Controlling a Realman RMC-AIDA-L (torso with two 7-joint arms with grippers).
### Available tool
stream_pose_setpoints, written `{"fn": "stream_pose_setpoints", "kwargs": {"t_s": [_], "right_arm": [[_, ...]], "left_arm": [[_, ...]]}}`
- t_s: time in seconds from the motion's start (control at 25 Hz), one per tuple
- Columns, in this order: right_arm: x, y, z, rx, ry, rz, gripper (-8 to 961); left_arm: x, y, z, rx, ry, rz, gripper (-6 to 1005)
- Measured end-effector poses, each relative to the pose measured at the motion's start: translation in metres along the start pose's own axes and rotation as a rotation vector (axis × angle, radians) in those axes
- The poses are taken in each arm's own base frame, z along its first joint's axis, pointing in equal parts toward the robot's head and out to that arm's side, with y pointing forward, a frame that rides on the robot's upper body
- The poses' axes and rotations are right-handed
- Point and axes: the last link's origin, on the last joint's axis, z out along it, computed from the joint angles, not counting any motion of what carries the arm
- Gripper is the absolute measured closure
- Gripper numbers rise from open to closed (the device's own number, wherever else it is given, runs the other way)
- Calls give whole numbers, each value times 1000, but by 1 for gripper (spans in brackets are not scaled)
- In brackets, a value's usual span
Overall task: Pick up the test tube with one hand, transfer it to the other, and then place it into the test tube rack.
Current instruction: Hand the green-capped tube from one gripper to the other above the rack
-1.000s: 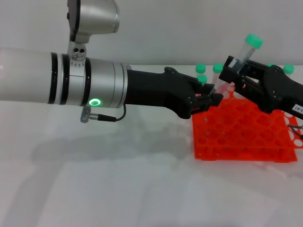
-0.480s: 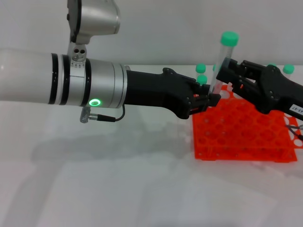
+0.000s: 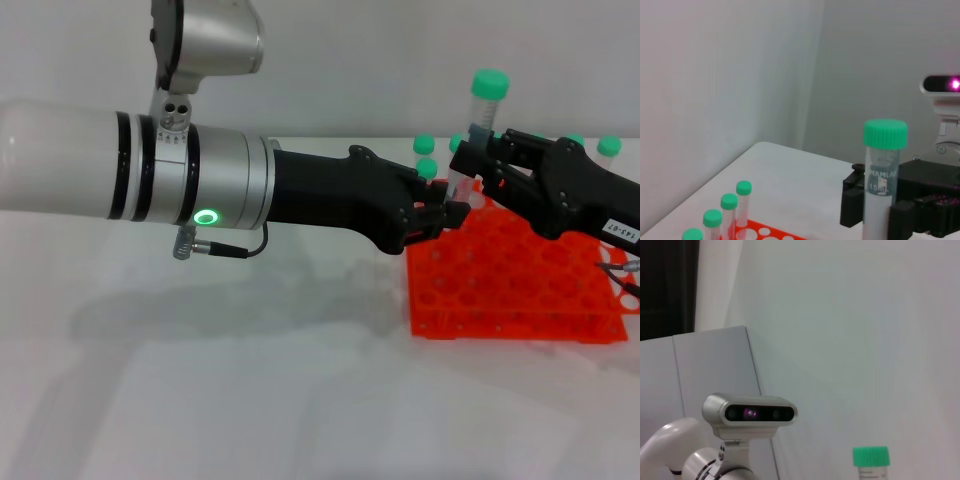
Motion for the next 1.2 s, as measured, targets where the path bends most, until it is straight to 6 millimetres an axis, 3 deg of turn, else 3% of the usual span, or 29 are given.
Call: {"fn": "stream_pose_setpoints", "kwargs": {"t_s": [1.2], "right_arm": [[0, 3, -9, 5, -7, -53, 748]], "left_arm": [[-2, -5, -5, 25, 7, -14, 719]]}}
